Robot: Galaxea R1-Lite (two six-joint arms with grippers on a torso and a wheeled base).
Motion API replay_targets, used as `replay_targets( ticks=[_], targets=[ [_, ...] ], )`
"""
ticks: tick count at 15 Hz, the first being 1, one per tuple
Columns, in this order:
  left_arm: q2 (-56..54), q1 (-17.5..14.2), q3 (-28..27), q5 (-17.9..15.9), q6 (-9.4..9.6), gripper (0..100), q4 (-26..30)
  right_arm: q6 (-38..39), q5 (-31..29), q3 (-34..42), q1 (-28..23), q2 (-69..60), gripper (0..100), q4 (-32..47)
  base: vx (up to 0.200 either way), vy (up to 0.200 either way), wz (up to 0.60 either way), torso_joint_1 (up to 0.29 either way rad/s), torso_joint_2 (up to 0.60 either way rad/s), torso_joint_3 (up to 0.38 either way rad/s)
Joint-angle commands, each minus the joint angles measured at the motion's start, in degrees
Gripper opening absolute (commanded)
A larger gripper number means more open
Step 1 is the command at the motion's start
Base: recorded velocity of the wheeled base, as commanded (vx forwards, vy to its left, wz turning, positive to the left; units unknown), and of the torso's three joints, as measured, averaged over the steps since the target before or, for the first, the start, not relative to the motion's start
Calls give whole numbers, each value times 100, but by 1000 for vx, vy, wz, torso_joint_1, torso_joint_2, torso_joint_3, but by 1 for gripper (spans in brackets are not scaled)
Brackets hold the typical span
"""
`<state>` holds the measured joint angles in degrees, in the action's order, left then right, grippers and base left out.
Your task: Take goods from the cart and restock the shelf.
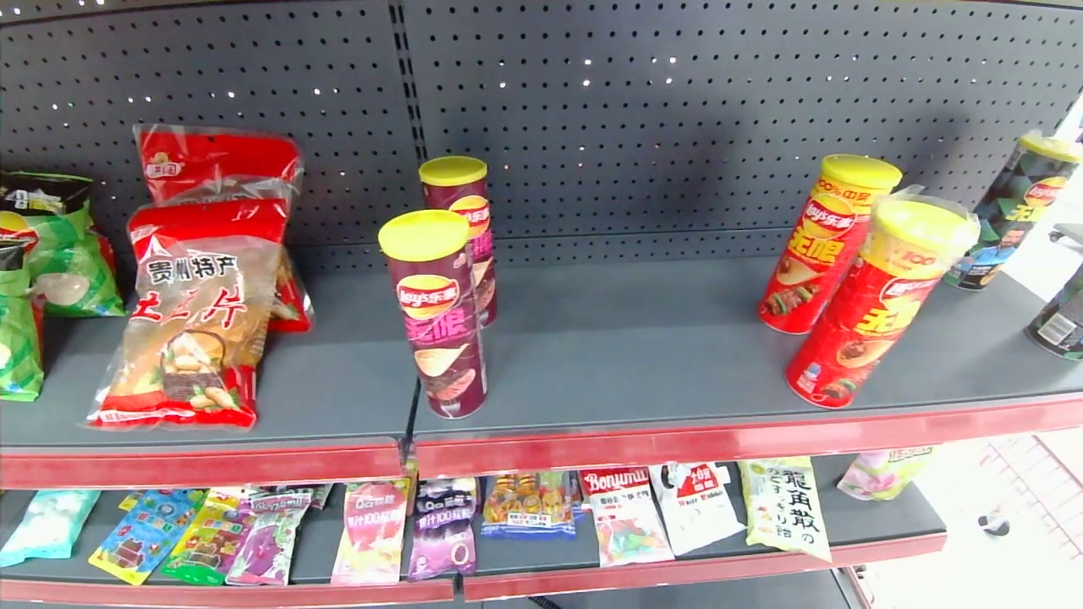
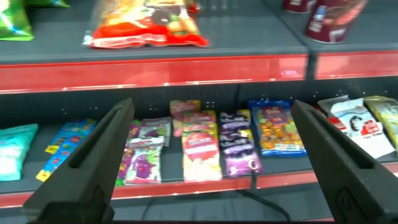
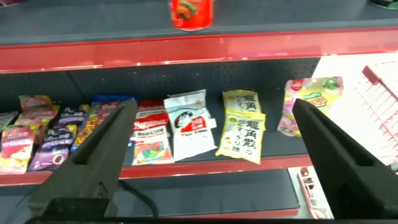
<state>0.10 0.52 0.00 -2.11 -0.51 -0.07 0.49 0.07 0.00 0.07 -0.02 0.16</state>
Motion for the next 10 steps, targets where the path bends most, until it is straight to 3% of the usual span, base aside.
replay_targets(
  ticks=[1,10],
  targets=[
    [8,0,0,0,-2,100,-1,-5,1,0,1,2,100,2,0,-200,0,7,2,2],
    [8,0,0,0,7,100,-1,-5,1,0,1,2,100,2,0,-200,0,3,4,2]
  ],
)
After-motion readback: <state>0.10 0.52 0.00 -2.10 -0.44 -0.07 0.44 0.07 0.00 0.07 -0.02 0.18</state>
